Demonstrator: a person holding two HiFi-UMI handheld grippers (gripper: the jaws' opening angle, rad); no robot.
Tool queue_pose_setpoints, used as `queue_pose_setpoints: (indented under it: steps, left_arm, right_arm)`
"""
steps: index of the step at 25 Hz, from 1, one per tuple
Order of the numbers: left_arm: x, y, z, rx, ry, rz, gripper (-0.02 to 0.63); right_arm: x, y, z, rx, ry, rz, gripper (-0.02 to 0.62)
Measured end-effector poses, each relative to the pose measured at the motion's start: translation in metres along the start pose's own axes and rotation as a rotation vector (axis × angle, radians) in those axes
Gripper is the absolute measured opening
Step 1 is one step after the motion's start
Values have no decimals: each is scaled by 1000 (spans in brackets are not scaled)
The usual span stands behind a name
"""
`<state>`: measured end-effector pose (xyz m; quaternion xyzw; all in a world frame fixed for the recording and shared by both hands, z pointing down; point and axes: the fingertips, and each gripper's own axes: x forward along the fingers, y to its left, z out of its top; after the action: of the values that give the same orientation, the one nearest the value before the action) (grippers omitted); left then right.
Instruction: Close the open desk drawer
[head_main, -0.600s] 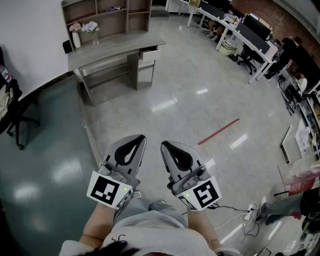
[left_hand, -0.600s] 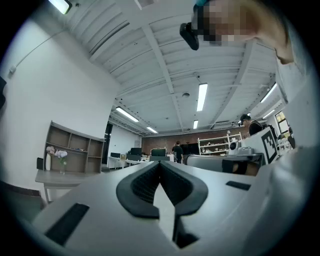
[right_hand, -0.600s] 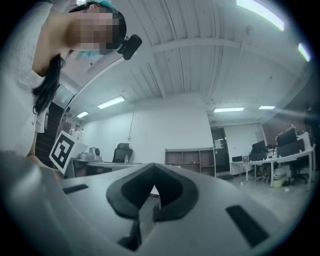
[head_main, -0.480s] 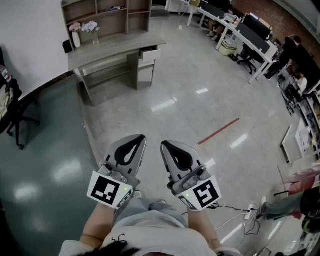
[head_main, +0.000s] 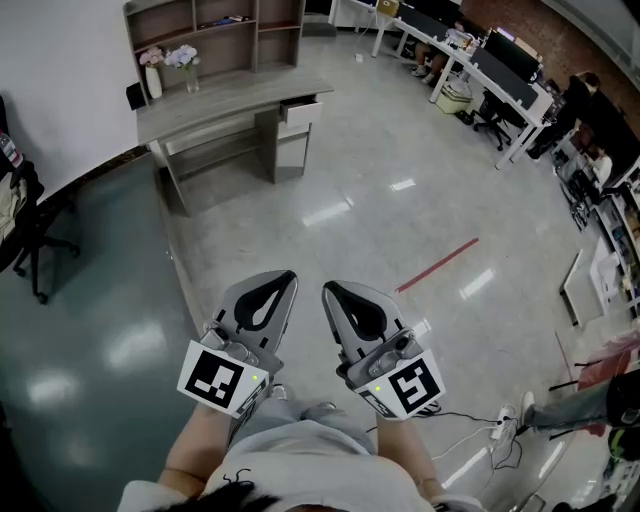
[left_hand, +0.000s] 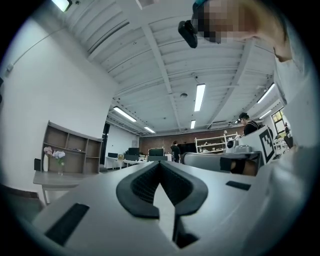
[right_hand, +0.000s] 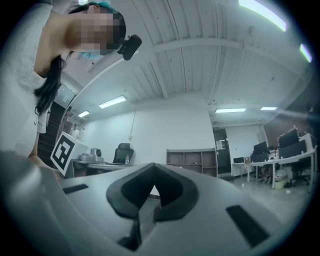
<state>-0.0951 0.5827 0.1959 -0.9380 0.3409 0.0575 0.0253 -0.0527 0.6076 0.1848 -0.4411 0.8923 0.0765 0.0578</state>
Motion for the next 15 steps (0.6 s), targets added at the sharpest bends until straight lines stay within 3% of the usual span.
queue_pose_setpoints:
  steps: [9, 15]
  left_arm:
    - [-7, 19, -10, 36, 27, -30, 11]
    - [4, 38, -17, 14, 35, -10, 11]
  right_arm:
    - [16, 12, -15, -21, 80, 26, 8]
    - [32, -4, -17, -1, 58, 26, 8]
